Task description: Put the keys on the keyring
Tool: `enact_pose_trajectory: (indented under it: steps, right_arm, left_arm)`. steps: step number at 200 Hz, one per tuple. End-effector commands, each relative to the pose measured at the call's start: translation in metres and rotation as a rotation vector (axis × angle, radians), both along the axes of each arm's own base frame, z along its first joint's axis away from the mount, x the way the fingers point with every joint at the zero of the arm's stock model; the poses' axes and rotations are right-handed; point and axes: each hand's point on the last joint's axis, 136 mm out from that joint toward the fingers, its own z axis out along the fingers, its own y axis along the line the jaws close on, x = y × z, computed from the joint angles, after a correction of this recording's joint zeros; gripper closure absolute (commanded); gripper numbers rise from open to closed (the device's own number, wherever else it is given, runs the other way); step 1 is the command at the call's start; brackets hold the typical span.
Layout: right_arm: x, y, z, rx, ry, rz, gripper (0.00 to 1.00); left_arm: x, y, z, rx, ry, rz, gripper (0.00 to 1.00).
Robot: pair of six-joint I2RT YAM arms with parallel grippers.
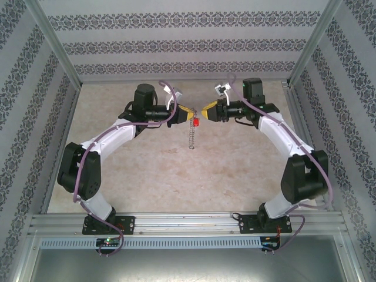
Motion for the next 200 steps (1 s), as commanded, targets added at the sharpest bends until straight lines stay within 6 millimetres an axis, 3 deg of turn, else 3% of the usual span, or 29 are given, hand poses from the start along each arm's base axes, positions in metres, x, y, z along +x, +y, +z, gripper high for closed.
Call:
enact_pose_trajectory:
  steps: [1, 35, 72, 153, 168, 200]
  right_arm:
    - [0.012, -0.001, 0.01, 0.061, -0.049, -0.106, 0.64]
    - [0.007, 0.003, -0.016, 0.035, -0.053, -0.202, 0.62]
    - [-0.001, 0.012, -0.031, 0.024, -0.054, -0.169, 0.59]
    - [-0.008, 0.03, -0.026, 0.064, -0.071, -0.049, 0.57]
    - [-0.011, 0.032, -0.027, 0.068, -0.066, -0.026, 0.6]
    - [-0.018, 0.033, -0.028, 0.079, -0.062, 0.004, 0.78]
  left_arm:
    - [-0.007, -0.003, 0.034, -0.063, -0.106, -0.011, 1.0]
    - [-0.009, -0.002, 0.037, -0.073, -0.112, -0.011, 1.0]
    - [-0.011, -0.002, 0.039, -0.077, -0.109, -0.02, 1.0]
    - [-0.015, -0.002, 0.04, -0.071, -0.109, -0.041, 1.0]
    - [-0.016, -0.002, 0.04, -0.072, -0.111, -0.043, 1.0]
    - [-0.017, -0.003, 0.04, -0.071, -0.106, -0.048, 1.0]
